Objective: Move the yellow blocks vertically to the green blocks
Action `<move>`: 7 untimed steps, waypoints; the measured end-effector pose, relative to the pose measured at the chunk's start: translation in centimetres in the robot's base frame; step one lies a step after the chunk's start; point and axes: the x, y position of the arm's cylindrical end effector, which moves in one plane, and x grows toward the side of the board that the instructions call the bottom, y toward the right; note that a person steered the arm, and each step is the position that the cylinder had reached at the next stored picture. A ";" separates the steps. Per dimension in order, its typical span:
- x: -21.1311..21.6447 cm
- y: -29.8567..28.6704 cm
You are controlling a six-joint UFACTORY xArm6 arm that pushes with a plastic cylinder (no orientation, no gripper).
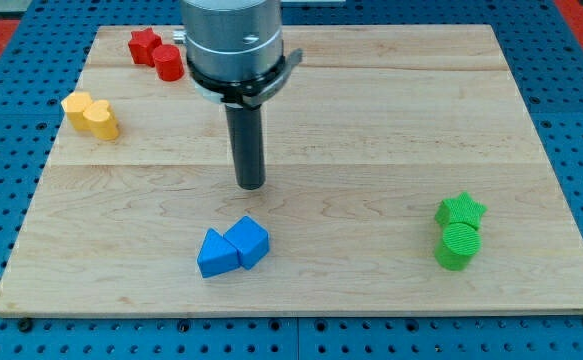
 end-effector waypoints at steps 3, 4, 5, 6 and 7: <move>-3.8 -24.0; -6.9 -24.8; -7.6 -25.0; -7.9 -21.7; -10.0 -19.0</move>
